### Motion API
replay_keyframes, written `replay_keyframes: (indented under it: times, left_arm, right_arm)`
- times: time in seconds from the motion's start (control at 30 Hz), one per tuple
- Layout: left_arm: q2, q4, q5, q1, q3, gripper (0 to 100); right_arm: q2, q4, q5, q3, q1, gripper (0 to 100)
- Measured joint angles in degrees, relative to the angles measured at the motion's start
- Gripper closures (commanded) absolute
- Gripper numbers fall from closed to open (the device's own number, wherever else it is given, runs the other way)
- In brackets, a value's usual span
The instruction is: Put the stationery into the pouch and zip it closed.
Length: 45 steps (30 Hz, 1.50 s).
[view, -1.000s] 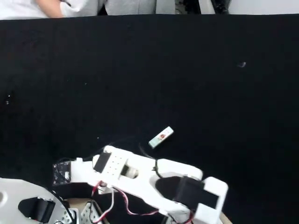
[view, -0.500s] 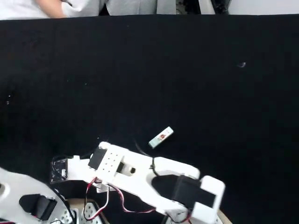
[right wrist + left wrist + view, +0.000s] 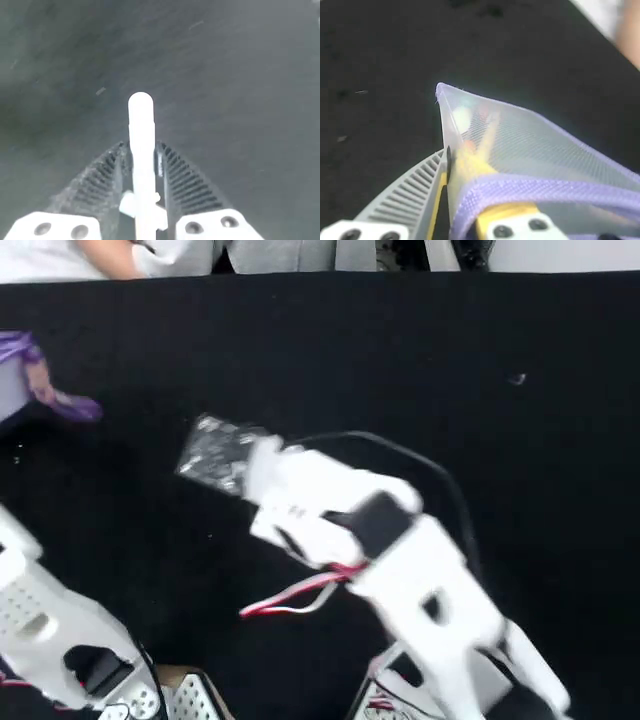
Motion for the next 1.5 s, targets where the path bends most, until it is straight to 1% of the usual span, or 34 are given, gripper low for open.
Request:
replay_keyframes:
  times: [0.13,0.27,0.4,0.53,0.63,0.77,0.9,1.03,1.1,1.23,1.37,1.5]
  left_arm:
    - [-7.5,0.0,0.2,8.8,8.0,97]
    - [-12.7,0.0,2.0,18.2,15.2,97]
    - [-16.7,0.0,4.4,25.8,20.2,97]
    - [-18.1,0.0,6.2,33.9,23.8,97]
    - [-18.2,0.0,7.2,40.1,24.8,97]
    - [-18.2,0.0,8.4,46.3,25.0,97]
    - [-18.7,0.0,8.9,49.6,28.7,97]
    - [-18.7,0.0,8.9,51.6,31.6,97]
    - [-19.1,0.0,8.9,51.8,32.4,97]
    - [-19.3,0.0,8.9,51.9,33.4,97]
    - [-19.8,0.0,8.9,51.9,34.8,97]
    - [-19.9,0.0,8.9,51.9,35.5,97]
  right_arm:
    - [-8.6,-1.4,-0.9,-0.4,4.5,98.8]
    - [-15.5,-5.5,-5.3,-0.4,9.6,98.8]
    - [-21.1,-10.1,-9.1,-0.4,13.5,98.8]
    - [-25.5,-14.9,-13.3,-0.4,15.5,98.8]
    - [-28.0,-18.3,-18.3,-0.4,15.3,98.8]
    - [-31.7,-26.0,-22.8,2.6,15.4,98.8]
    - [-35.5,-36.0,-23.3,10.4,15.4,98.8]
    - [-42.8,-47.6,-23.6,20.5,15.4,98.8]
    - [-46.0,-54.2,-23.6,25.9,15.3,98.8]
    - [-49.8,-65.8,-23.6,36.0,12.9,98.8]
    - [-50.5,-76.3,-23.8,43.3,9.8,98.8]
    - [-49.8,-85.9,-28.0,46.3,9.0,98.8]
